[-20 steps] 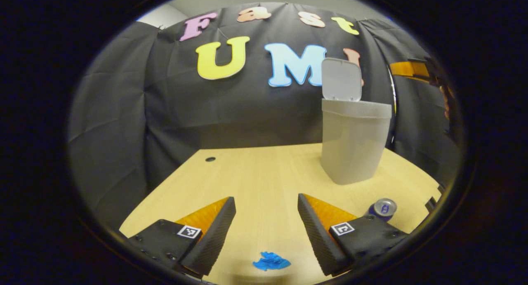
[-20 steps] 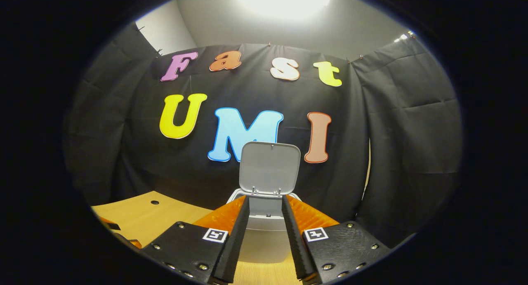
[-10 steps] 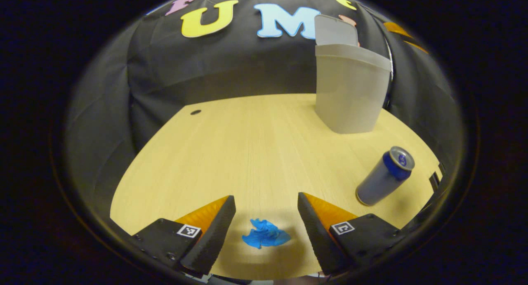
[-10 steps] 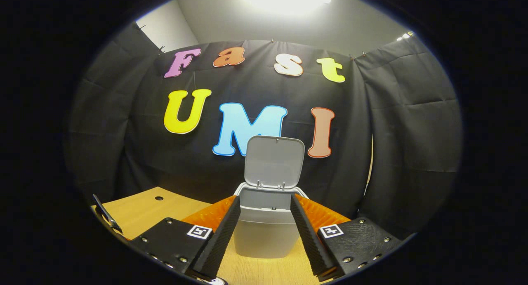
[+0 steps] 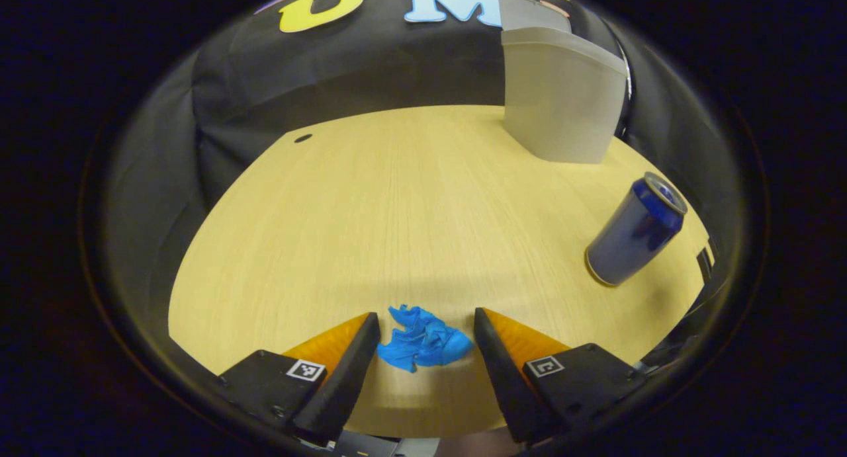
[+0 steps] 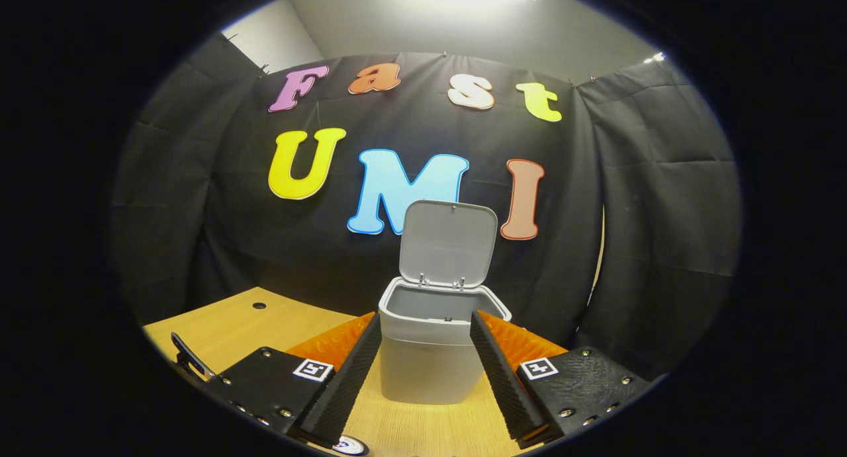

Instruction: Press the lid of the desktop garbage bin to open it, pick up the crumpled paper on the desktop and throw it into the bin, then pick up the pop can on the desktop and drop it into the bin, and finally close the garbage bin lid.

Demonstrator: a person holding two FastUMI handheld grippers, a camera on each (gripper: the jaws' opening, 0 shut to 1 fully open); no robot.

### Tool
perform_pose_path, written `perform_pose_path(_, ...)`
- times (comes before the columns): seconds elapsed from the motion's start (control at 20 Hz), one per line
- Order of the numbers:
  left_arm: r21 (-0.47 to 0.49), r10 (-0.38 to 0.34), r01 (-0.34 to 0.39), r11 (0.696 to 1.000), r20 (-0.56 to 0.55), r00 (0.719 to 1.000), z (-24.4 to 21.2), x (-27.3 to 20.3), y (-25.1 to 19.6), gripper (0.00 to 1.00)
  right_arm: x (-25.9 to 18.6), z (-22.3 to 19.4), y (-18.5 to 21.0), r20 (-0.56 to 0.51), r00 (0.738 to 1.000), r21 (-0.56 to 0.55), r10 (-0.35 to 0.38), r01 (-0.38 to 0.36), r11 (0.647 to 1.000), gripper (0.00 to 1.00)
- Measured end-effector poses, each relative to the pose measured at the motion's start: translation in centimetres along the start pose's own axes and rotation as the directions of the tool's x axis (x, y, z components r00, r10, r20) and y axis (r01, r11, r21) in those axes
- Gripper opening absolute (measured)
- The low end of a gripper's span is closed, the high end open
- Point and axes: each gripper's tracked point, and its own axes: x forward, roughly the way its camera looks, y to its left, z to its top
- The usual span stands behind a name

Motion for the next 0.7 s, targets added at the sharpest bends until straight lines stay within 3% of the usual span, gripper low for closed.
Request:
perform_pose_path(0.1, 0.008, -0.004, 0.005, 1.0, -0.004, 1.0, 0.02, 0.09, -0.13, 0.82, 0.09, 0.05, 0.01, -0.001, 1.0, -0.001, -0.002, 0.002, 1.0, 0.88)
perform_pose_path(0.15, 0.01, -0.004, 0.004, 1.0, -0.004, 1.0, 0.06, 0.24, -0.23, 0.84, 0.16, 0.02, 0.04, -0.004, 1.0, -0.001, -0.003, 0.003, 1.0, 0.88)
perform_pose_path(0.3, 0.013, -0.009, 0.009, 1.0, -0.004, 1.0, 0.14, 0.53, -0.32, 0.68, 0.37, -0.32, -0.03, -0.014, 1.0, 0.001, -0.008, 0.008, 1.0, 0.88)
perform_pose_path(0.35, 0.014, -0.011, 0.011, 1.0, -0.005, 1.0, 0.15, 0.64, -0.38, 0.58, 0.38, -0.33, -0.07, -0.016, 1.0, 0.004, -0.007, 0.007, 1.0, 0.88)
perform_pose_path(0.4, 0.01, -0.012, 0.012, 1.0, -0.001, 1.0, 0.26, 0.79, -0.35, 0.57, 0.46, -0.35, -0.01, -0.017, 1.0, 0.006, -0.007, 0.007, 1.0, 0.88)
perform_pose_path(0.5, 0.01, -0.001, 0.001, 1.0, 0.001, 1.0, 0.53, 0.85, 0.01, 0.4, 0.66, -0.26, 0.1, -0.016, 1.0, 0.007, -0.007, 0.008, 1.0, 0.88)
perform_pose_path(0.55, 0.008, 0.014, -0.014, 1.0, 0.009, 1.0, 0.6, 0.91, 0.27, 0.41, 0.74, -0.16, 0.15, -0.014, 1.0, 0.006, -0.007, 0.007, 1.0, 0.88)
perform_pose_path(0.65, 0.021, 0.013, -0.013, 1.0, 0.01, 1.0, 0.7, 1.0, 0.19, 0.27, 0.77, -0.16, 0.08, -0.014, 1.0, 0.001, -0.005, 0.005, 1.0, 0.88)
perform_pose_path(0.7, 0.02, 0.017, -0.018, 1.0, 0.013, 1.0, 0.85, 0.86, 0.34, 0.27, 0.73, -0.29, 0.09, -0.014, 1.0, 0.001, -0.004, 0.004, 1.0, 0.88)
